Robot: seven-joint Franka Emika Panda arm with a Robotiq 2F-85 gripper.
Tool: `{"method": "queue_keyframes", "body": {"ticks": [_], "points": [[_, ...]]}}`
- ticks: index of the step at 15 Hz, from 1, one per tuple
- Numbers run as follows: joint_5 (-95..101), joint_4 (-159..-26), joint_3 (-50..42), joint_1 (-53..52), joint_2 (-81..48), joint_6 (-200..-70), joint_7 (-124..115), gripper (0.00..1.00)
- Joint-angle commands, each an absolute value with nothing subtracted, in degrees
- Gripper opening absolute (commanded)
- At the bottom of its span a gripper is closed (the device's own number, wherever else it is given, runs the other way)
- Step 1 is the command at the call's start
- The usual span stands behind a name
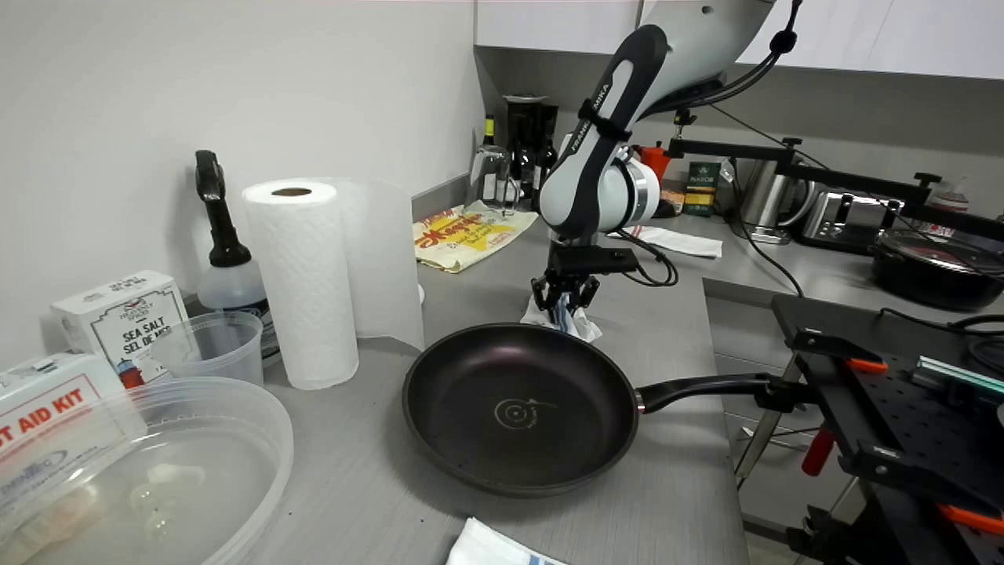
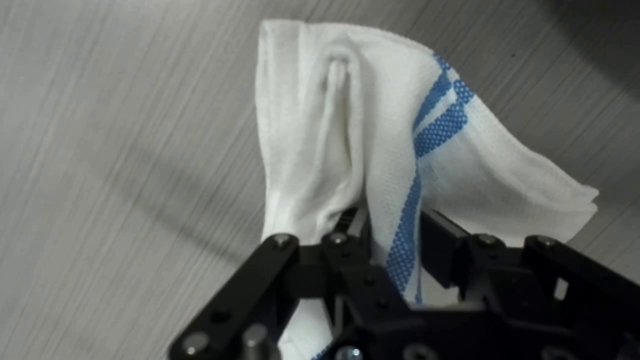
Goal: Use the white and blue towel on the right to wipe the black pan.
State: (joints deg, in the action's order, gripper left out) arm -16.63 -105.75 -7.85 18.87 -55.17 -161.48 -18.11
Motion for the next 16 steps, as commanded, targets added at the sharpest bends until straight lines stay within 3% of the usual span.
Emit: {"method": "queue_keyframes", "body": {"ticks": [1, 16], "points": [[-17.98, -104.20, -8.04, 18.43, -56.53, -161.09, -18.27, 0.05], [-18.20, -105.14, -7.00, 18.80, -55.00, -160.94, -17.48, 0.08]]}}
